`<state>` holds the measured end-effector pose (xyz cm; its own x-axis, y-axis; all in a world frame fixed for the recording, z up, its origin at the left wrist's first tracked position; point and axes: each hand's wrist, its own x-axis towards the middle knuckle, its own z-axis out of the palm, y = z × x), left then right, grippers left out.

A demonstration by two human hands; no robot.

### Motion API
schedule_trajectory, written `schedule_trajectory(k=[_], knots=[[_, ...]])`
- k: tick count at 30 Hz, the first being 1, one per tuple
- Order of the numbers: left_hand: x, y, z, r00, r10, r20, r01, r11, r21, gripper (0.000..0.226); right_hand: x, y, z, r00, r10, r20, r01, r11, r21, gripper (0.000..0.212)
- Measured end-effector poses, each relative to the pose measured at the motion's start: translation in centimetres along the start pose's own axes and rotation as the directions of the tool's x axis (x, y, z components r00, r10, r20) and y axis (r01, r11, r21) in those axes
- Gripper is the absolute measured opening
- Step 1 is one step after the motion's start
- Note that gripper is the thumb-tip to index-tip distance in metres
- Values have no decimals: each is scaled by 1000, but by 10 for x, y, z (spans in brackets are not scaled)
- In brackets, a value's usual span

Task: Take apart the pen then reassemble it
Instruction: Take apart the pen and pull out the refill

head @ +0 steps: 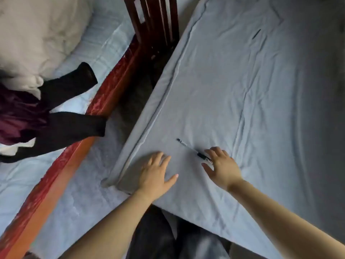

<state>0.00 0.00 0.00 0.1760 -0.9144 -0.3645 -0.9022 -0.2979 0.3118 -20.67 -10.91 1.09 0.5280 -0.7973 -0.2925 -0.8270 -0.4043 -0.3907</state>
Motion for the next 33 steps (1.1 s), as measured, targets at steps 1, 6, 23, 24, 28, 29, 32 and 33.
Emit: schedule_trajectory(k=[1, 6, 23, 24, 28, 29, 32, 33], knots=[[3, 0, 1, 1000, -17, 6, 16, 1000, 16, 70, 10, 2, 1, 1000, -7, -4, 7, 1000, 16, 38], [6, -5, 13, 997, -28, -72, 36, 993, 108, 67, 36, -1, 16, 994, 94, 62, -100, 991, 92, 21], [51, 58, -106, 884, 463, -63, -466, 884, -45, 57, -32, -25, -72, 976, 132, -173, -100, 978, 184, 10], [54, 69, -117, 845, 534, -38, -535, 844, -24, 53, -35, -30, -82, 968, 128, -216, -87, 978, 188, 10], [57, 98, -144, 754, 656, 20, -655, 754, -51, 27, -50, -49, -110, 925, 156, -346, -68, 965, 252, 11], [56, 101, -147, 745, 667, 14, -665, 744, -72, 22, -55, -50, -115, 917, 174, -358, -76, 959, 273, 12], [52, 106, -150, 721, 693, -25, -692, 717, -83, 17, -73, -47, -121, 895, 239, -377, -111, 937, 331, 15], [50, 107, -151, 722, 691, -38, -691, 717, -94, 17, -81, -44, -122, 888, 259, -380, -125, 931, 343, 14]])
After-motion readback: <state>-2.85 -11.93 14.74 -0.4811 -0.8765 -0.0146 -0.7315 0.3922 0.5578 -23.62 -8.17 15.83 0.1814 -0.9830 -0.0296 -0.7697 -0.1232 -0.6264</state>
